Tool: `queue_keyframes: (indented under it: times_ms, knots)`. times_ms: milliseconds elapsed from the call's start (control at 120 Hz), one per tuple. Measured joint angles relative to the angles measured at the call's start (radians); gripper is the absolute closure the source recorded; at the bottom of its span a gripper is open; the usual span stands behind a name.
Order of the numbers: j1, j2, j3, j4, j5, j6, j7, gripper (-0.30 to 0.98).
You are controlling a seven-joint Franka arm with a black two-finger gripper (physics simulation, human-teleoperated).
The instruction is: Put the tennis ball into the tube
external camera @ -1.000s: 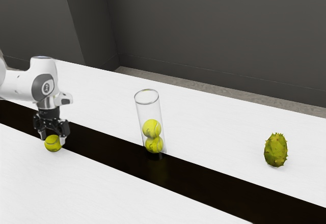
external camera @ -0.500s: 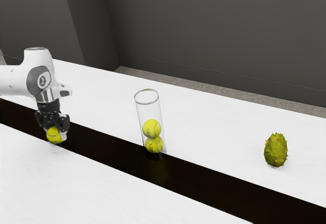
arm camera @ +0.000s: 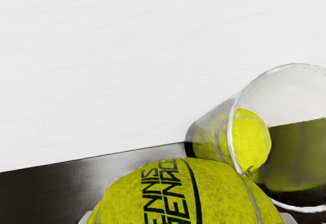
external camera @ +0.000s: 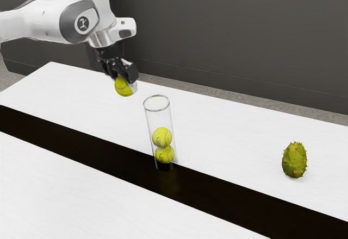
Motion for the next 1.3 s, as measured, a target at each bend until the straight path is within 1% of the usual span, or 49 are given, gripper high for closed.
queue_keyframes:
  times_ms: [75, 183, 358, 517, 600, 733, 917, 1000, 1192, 1300]
  knots:
    - [-0.032, 0.002, -0.031, 0.019, 0.002, -0.018, -0.035, 0.55]
    - [-0.085, 0.025, -0.040, 0.059, 0.006, -0.035, -0.079, 0.54]
    - [-0.065, 0.041, -0.048, 0.071, 0.007, -0.051, -0.138, 0.53]
    - [-0.087, 0.045, -0.055, 0.073, 0.007, -0.061, -0.182, 0.52]
    - [-0.094, 0.069, -0.055, 0.094, 0.005, -0.065, -0.199, 0.41]
    - [-0.103, 0.119, -0.055, 0.137, 0.022, -0.070, -0.217, 0.23]
    - [-0.108, 0.139, -0.057, 0.159, 0.027, -0.075, -0.234, 0.10]
    - [-0.107, 0.099, -0.059, 0.161, 0.028, -0.097, -0.239, 0.07]
    - [-0.107, 0.072, -0.071, 0.219, 0.140, -0.172, -0.136, 0.03]
    - [-0.117, 0.069, -0.068, 0.256, 0.183, -0.209, -0.077, 0.02]
